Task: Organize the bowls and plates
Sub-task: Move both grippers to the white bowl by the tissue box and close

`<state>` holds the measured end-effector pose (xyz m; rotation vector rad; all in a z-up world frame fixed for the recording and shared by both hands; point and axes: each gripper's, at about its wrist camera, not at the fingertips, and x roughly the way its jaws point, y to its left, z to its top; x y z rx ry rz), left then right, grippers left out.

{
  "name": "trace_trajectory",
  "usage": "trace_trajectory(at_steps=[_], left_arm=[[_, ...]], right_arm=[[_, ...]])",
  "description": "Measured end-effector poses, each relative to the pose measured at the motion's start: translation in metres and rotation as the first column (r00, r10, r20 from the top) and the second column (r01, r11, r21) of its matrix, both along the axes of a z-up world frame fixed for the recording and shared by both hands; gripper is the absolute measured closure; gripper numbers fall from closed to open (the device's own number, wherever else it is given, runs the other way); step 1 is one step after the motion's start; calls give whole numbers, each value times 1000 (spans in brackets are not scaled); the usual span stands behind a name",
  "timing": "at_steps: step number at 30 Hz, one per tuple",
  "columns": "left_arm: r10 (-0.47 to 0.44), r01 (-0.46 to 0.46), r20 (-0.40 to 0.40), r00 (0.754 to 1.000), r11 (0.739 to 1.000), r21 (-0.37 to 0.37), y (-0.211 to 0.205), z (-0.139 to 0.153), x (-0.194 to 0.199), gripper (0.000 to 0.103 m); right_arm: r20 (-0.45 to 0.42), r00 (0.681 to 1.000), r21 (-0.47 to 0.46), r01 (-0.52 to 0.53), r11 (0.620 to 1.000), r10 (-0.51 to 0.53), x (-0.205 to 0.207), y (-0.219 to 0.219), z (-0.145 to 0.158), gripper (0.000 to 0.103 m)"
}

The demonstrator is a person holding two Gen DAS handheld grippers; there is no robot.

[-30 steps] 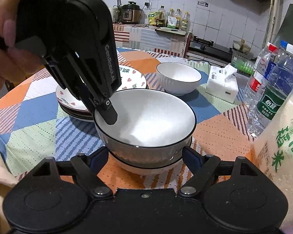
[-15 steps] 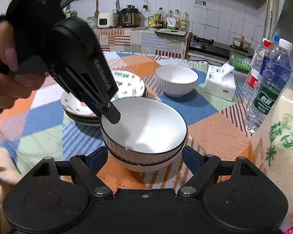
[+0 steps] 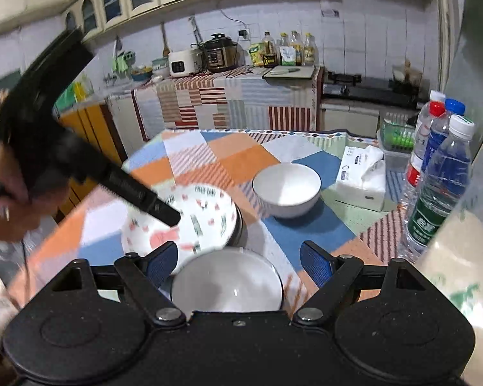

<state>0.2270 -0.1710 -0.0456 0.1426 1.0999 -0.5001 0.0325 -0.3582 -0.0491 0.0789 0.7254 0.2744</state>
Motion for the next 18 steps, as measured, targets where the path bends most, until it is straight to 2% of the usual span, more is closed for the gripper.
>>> trace_trajectory(at_steps=[5, 9, 12, 15, 16, 18], left_arm=[[6, -4, 41, 999, 999, -46, -7, 10, 22, 81], [31, -24, 53, 998, 993, -113, -6, 7, 45, 73], [40, -33, 48, 998, 989, -146, -7, -2, 64, 71], [100, -90, 73, 992, 987, -130, -11, -17, 80, 69], [103, -94, 80, 991, 990, -108, -15, -23, 85, 69], [104, -94, 96, 990, 989, -111, -17, -31, 93, 69]], right_arm=[[-101, 994, 138, 57, 989, -44, 49, -23, 9, 22], [-228, 966, 172, 166, 971, -125, 92, -40, -1, 35], [-299, 944, 217, 212, 953, -142, 117, -50, -13, 39], [-347, 925, 241, 249, 938, -156, 140, -56, -23, 46], [-356, 920, 235, 258, 937, -164, 147, -56, -27, 48], [-363, 913, 212, 275, 938, -185, 161, -56, -35, 50]])
